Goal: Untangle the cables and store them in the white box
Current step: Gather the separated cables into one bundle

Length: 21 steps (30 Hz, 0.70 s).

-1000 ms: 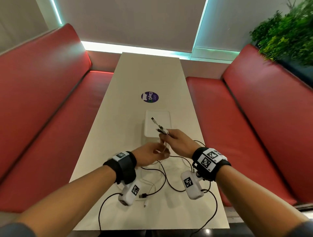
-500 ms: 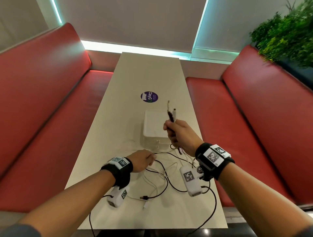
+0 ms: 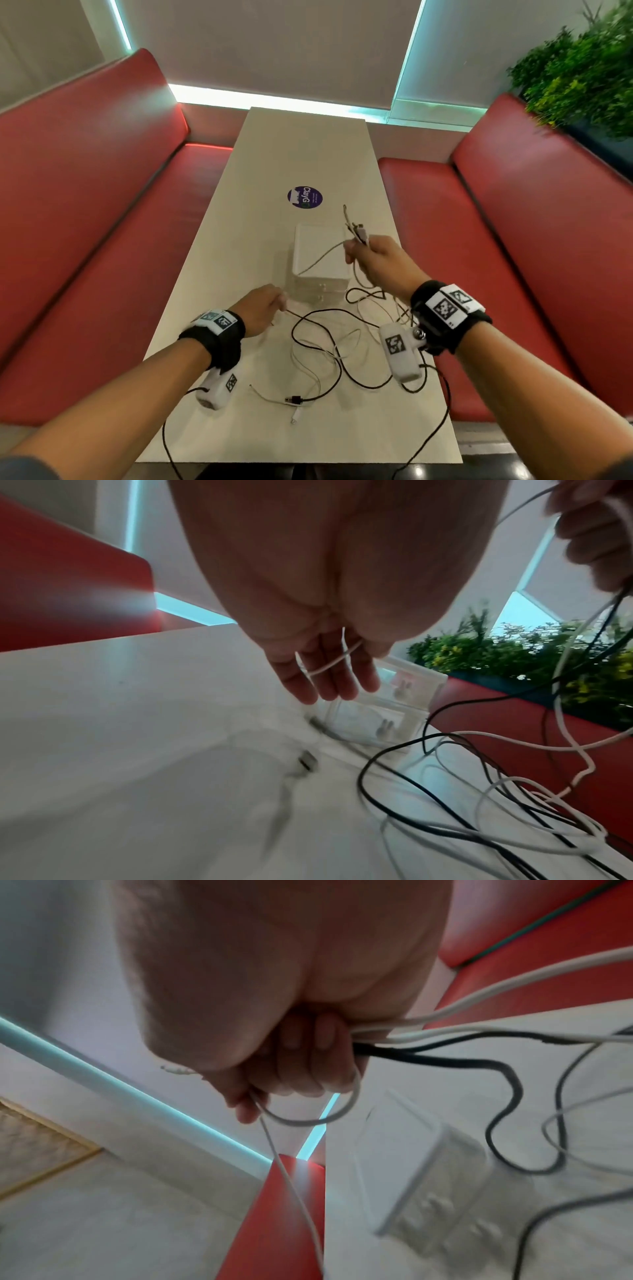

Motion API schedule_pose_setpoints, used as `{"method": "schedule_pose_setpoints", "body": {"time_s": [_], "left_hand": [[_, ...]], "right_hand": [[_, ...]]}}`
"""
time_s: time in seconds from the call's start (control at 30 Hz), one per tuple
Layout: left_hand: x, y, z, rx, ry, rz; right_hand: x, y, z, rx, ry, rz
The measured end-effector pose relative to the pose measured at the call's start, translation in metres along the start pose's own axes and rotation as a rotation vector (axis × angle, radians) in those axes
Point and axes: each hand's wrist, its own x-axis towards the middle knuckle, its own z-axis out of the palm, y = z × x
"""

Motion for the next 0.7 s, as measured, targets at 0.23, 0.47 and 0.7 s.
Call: {"method": "schedule_pose_setpoints", "body": {"time_s": [0.23,0.47,0.7], "left_hand": [[-0.005,0.053,-0.008,-0.753,0.126,0.042],[0.001,0.084,-0.021,-1.433,0.08,-0.069],[0.002,0.082,-0.026,-1.479,-0.048,-0.075]], "right_hand": [[-0.002,0.019,0.034,-0.409,-0.219,-0.041],[-0.001,0.023,0.043,-0.215,-0.245,0.002],[-0.004,0.028,0.053,-0.262,0.049,-0.111]]}}
